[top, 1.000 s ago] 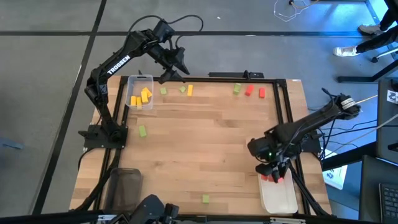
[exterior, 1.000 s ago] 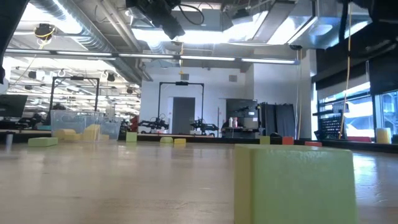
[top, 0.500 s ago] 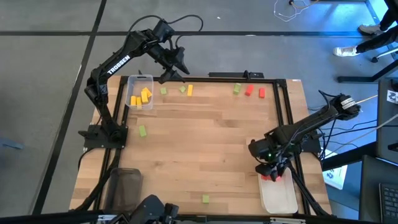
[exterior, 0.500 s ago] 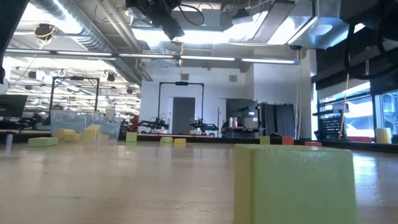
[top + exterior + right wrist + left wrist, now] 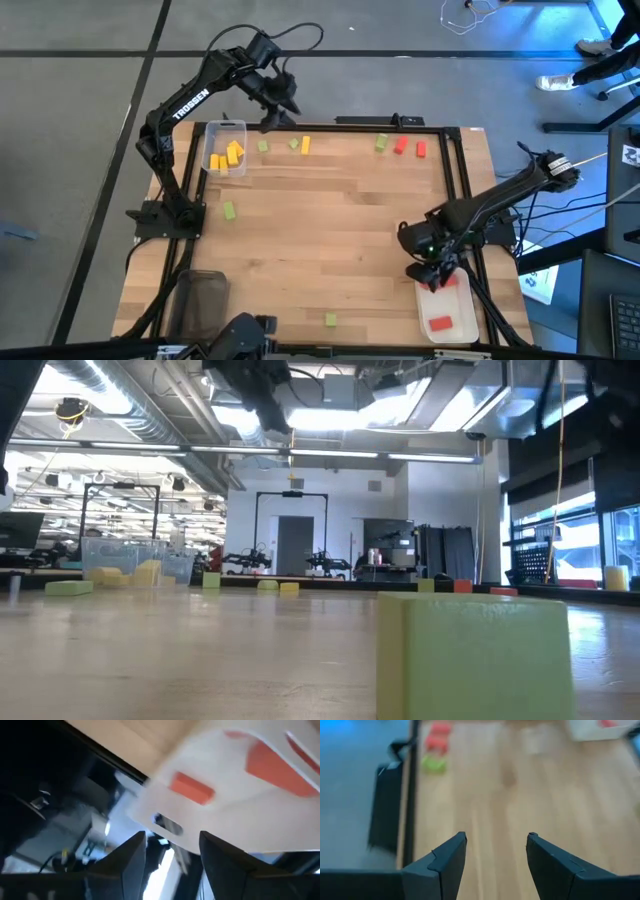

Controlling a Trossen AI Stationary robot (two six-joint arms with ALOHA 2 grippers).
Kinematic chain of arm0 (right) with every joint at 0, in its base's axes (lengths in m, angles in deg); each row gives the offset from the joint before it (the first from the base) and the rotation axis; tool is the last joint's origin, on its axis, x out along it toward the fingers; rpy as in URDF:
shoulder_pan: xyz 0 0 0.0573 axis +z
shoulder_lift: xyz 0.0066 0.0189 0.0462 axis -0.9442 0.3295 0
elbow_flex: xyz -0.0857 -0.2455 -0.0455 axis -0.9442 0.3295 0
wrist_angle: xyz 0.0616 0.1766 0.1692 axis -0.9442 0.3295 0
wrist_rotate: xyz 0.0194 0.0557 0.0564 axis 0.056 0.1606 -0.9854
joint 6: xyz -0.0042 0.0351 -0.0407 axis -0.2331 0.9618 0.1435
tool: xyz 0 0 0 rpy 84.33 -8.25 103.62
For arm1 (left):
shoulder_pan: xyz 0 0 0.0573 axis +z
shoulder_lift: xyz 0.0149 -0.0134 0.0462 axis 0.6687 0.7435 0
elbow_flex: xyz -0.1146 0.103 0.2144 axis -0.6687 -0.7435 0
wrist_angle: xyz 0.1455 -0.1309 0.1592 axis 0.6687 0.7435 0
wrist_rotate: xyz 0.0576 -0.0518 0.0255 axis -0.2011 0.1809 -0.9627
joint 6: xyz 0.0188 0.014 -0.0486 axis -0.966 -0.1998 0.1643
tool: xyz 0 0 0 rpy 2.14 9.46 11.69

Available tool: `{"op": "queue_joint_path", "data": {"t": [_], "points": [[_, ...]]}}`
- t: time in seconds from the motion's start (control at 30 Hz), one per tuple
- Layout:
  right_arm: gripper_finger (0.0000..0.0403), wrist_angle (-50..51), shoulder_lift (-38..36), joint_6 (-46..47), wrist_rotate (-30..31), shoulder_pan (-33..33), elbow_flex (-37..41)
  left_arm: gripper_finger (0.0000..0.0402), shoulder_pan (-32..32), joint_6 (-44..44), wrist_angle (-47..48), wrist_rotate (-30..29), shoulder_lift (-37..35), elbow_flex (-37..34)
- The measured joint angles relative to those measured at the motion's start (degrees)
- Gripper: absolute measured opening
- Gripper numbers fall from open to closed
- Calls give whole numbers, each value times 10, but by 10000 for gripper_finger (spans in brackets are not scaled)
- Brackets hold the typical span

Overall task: Sort & place blocks by color
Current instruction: Put the green block into the black bin

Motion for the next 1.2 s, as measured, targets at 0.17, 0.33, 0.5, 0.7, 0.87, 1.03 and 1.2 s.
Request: {"op": "queue_joint_path", "data": {"t": [0.17,0.33,0.5,0.7,0.87,1.03,1.2], "points": [[185,93,0,-1,145,-11,-118,195,0,83,8,-79,0,0],[185,194,0,-1,344,-12,-228,195,0,89,47,-73,0,-2],[185,222,0,-2,528,-12,-297,195,-9,135,52,-92,1,-29],[185,219,0,-4,645,-15,-337,195,-8,164,50,-106,0,-47],[185,228,0,0,710,-53,-342,195,-8,197,49,-143,0,-49],[185,245,0,-22,712,-109,-342,195,-7,191,54,-233,0,-49],[185,248,0,-107,711,-171,-342,195,-4,189,57,-278,26,-49]]}}
